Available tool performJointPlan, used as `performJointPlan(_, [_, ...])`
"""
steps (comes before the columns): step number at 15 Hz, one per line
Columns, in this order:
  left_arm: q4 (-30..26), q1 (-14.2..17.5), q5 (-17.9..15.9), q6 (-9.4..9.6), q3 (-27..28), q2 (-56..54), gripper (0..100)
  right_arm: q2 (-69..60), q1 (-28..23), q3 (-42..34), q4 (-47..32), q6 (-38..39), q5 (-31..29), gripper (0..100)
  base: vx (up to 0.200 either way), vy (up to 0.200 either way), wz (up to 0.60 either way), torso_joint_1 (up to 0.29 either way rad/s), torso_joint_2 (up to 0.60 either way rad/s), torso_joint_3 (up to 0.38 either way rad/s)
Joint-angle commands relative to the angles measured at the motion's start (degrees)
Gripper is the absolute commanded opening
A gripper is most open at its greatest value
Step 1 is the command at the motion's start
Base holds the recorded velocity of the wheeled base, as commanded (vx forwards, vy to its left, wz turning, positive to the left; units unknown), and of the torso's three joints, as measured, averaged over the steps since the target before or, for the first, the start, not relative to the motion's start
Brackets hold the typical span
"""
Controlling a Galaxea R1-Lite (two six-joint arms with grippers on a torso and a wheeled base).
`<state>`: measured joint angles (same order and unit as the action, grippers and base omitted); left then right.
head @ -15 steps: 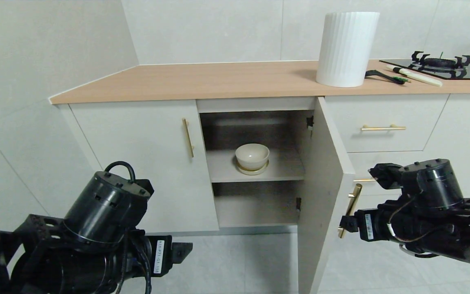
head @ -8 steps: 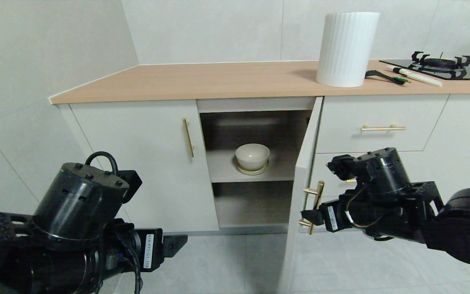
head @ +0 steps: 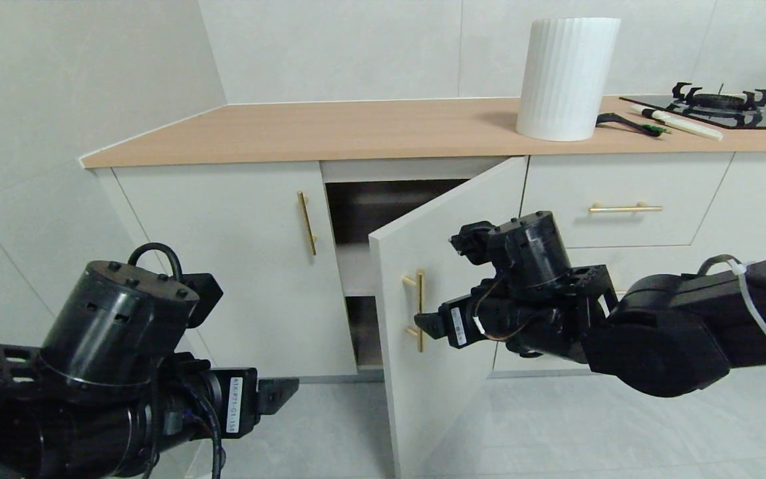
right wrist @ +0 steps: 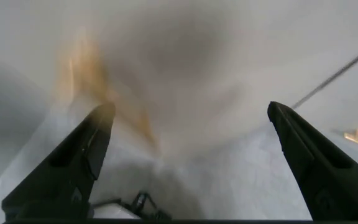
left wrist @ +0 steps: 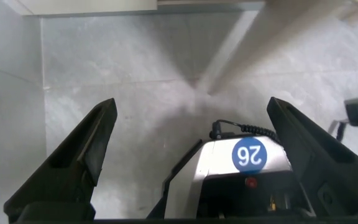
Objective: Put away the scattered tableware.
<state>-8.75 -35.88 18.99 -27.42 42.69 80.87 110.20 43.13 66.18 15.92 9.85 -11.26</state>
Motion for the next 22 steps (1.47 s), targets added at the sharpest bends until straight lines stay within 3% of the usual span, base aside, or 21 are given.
performJointPlan(1, [0.1,0.0,0.0,-0.01,-0.1,1.0,100,-1.8,2.0,-1.6,-0.6,0.1,-0.4,100,0.0,0.0,0.0,0.0,0.0,0.0])
performJointPlan(5, [0.1,0.0,0.1,-0.09,-0.1,1.4,100,-1.8,-1.6,-3.1,-0.4,0.1,0.1,100,0.0,0.0,0.0,0.0,0.0,0.0])
performJointPlan(9, [0.2,0.0,2.9,-0.09,0.2,1.2,100,8.1,-8.9,0.4,8.1,0.3,0.7,100,0.0,0.0,0.0,0.0,0.0,0.0])
performJointPlan(22, [1.5,0.0,3.2,-0.01,0.0,1.1,100,22.5,-11.1,17.4,9.3,18.7,-0.2,100,0.0,0.0,0.0,0.0,0.0,0.0])
